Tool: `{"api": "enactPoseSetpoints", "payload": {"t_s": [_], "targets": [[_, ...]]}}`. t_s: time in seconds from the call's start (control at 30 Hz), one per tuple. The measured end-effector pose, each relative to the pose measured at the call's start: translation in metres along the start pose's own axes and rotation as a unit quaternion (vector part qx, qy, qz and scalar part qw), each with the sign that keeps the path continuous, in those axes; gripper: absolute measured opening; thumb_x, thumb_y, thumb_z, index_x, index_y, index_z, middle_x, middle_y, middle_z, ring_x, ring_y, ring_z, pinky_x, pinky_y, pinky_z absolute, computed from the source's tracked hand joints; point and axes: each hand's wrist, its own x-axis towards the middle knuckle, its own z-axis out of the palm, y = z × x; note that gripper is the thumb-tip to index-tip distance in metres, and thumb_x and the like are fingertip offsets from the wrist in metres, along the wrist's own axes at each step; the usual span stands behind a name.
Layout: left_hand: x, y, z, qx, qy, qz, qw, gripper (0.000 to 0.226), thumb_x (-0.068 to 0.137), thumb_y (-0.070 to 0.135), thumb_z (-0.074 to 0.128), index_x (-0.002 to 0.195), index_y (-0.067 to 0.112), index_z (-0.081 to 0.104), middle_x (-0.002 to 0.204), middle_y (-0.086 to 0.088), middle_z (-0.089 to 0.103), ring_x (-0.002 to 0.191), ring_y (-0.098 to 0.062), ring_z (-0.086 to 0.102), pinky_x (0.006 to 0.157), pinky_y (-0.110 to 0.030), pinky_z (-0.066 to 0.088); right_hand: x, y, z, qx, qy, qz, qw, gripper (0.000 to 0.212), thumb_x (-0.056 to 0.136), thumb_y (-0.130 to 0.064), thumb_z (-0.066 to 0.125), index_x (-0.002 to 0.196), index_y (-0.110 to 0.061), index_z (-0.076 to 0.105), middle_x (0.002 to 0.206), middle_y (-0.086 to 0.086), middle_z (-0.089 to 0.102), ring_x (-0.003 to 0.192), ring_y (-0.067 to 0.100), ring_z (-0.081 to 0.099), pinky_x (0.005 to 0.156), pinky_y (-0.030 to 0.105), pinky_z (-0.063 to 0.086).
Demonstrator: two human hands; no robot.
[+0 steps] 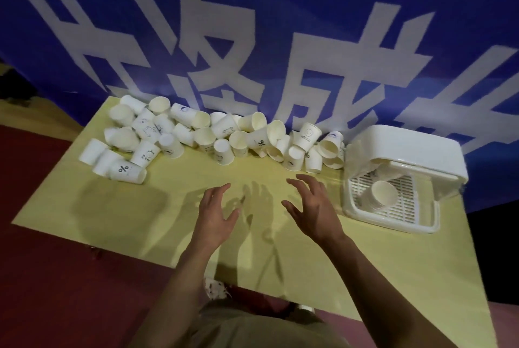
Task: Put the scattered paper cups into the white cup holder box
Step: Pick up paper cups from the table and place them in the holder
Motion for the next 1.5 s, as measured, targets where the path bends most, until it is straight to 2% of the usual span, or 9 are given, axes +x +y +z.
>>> {"api": "enactPoseSetpoints", "payload": {"t_s": [0.17,0.33,0.47,0.87,1.1,1.23,1.3,1.4,1.5], "targets": [[0.030,-0.069,-0.097,0.022,0.107,-0.043,0.993,0.064,0.086,0.021,0.078,0.144,0.023,0.050,0.136,0.000,0.046,0.131,-0.026,0.043,0.109,-0.043,0.042,0.054,-0.079,0.060,0.012,-0.023,-0.032,0.999,0.056,0.091,-0.035,0.077,0.139,-0.015,0.059,0.142,0.012,0.053,0.121,0.034,0.054,0.094,0.045,0.053],[0.064,-0.144,-0.173,0.062,0.209,-0.079,0.973,0.064,0.077,0.014,0.086,0.133,0.009,0.055,0.130,-0.019,0.054,0.123,-0.039,0.050,0.106,-0.050,0.036,0.086,-0.141,0.109,0.041,-0.047,-0.057,0.996,0.054,0.093,-0.038,0.074,0.140,-0.017,0.056,0.142,0.010,0.052,0.119,0.032,0.054,0.093,0.044,0.053],[0.085,-0.176,-0.198,0.033,0.190,-0.172,0.966,0.073,0.081,0.022,0.084,0.142,0.009,0.047,0.136,-0.020,0.047,0.127,-0.041,0.043,0.105,-0.051,0.039,0.095,-0.159,0.132,0.029,-0.059,-0.076,0.995,0.057,0.092,-0.037,0.075,0.141,-0.018,0.053,0.141,0.010,0.052,0.117,0.032,0.056,0.095,0.047,0.054],[0.133,-0.223,-0.199,0.019,0.155,-0.252,0.955,0.069,0.090,0.032,0.074,0.144,0.002,0.043,0.139,-0.025,0.042,0.123,-0.050,0.048,0.099,-0.055,0.043,0.105,-0.154,0.137,-0.037,-0.088,-0.018,0.995,0.057,0.092,-0.042,0.072,0.142,-0.024,0.054,0.144,0.002,0.049,0.122,0.025,0.055,0.098,0.038,0.053],[0.132,-0.227,-0.194,-0.013,0.170,-0.197,0.965,0.023,0.086,0.018,0.079,0.103,0.007,0.066,0.129,-0.016,0.048,0.118,-0.035,0.054,0.100,-0.036,0.043,0.139,-0.160,0.151,-0.044,-0.091,-0.034,0.994,0.055,0.091,-0.036,0.076,0.140,-0.020,0.055,0.139,0.006,0.052,0.115,0.030,0.057,0.096,0.044,0.054],[0.122,-0.222,-0.185,-0.011,0.208,-0.115,0.971,0.019,0.080,0.016,0.084,0.091,0.010,0.069,0.120,-0.009,0.050,0.119,-0.031,0.052,0.100,-0.044,0.048,0.173,-0.163,0.166,-0.078,-0.088,-0.058,0.991,0.052,0.088,-0.032,0.078,0.134,-0.014,0.058,0.135,0.013,0.054,0.110,0.036,0.055,0.092,0.046,0.052],[0.116,-0.217,-0.182,-0.015,0.214,-0.088,0.973,0.020,0.078,0.027,0.079,0.088,0.013,0.070,0.122,-0.005,0.048,0.119,-0.016,0.046,0.102,-0.040,0.044,0.192,-0.163,0.178,-0.111,-0.093,-0.075,0.987,0.051,0.085,-0.031,0.080,0.128,-0.010,0.063,0.133,0.018,0.056,0.111,0.041,0.054,0.090,0.050,0.052],[0.111,-0.218,-0.177,0.010,0.164,-0.099,0.981,0.028,0.086,0.045,0.069,0.092,0.019,0.073,0.129,-0.010,0.052,0.122,-0.001,0.038,0.104,-0.034,0.043,0.215,-0.160,0.196,-0.159,-0.126,-0.071,0.977,0.049,0.075,-0.029,0.087,0.116,-0.009,0.069,0.130,0.025,0.058,0.108,0.048,0.055,0.081,0.054,0.052],[0.103,-0.217,-0.175,-0.001,0.161,-0.062,0.985,0.022,0.082,0.031,0.082,0.084,0.013,0.070,0.131,-0.014,0.047,0.122,0.017,0.036,0.095,-0.004,0.038,0.227,-0.160,0.208,-0.209,-0.188,-0.048,0.959,0.046,0.080,-0.032,0.083,0.118,-0.010,0.070,0.139,0.022,0.054,0.124,0.049,0.048,0.092,0.058,0.046]]}}
